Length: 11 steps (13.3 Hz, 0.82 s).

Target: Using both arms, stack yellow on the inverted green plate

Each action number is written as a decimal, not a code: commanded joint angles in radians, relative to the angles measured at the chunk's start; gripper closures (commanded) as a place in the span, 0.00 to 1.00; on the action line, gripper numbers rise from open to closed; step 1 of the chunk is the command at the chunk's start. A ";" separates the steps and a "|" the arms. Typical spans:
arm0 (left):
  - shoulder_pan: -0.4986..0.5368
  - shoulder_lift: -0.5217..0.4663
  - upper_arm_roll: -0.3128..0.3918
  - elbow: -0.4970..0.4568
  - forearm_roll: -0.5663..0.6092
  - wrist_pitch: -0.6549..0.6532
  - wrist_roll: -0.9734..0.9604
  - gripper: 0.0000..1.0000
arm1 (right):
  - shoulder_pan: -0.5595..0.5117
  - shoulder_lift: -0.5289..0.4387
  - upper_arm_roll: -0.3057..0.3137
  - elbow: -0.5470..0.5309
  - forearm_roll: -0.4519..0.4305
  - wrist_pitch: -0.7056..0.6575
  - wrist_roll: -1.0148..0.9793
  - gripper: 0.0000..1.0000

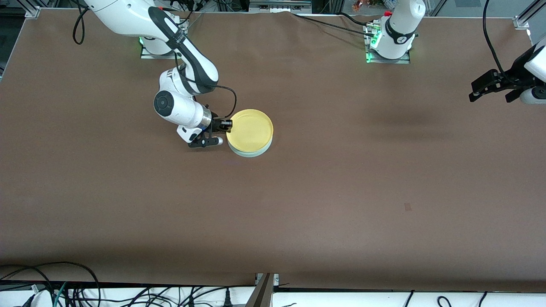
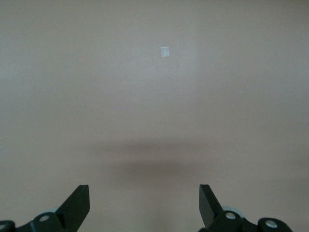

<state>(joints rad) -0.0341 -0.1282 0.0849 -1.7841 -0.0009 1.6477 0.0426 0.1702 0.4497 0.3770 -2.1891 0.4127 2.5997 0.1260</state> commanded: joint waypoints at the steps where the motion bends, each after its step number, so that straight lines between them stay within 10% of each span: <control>1: 0.010 -0.010 -0.013 -0.014 0.022 0.015 0.019 0.00 | 0.000 -0.017 0.000 -0.012 0.008 0.014 0.012 0.01; 5: 0.008 -0.007 -0.013 0.005 0.022 0.009 0.008 0.00 | -0.005 -0.042 -0.042 0.052 -0.003 -0.018 0.009 0.00; 11: 0.011 0.114 -0.008 0.129 0.070 -0.061 0.009 0.00 | -0.015 -0.020 -0.199 0.478 -0.291 -0.583 0.001 0.00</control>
<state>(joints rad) -0.0280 -0.0727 0.0850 -1.7609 0.0455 1.6401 0.0433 0.1593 0.4097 0.2025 -1.8453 0.2019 2.1639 0.1256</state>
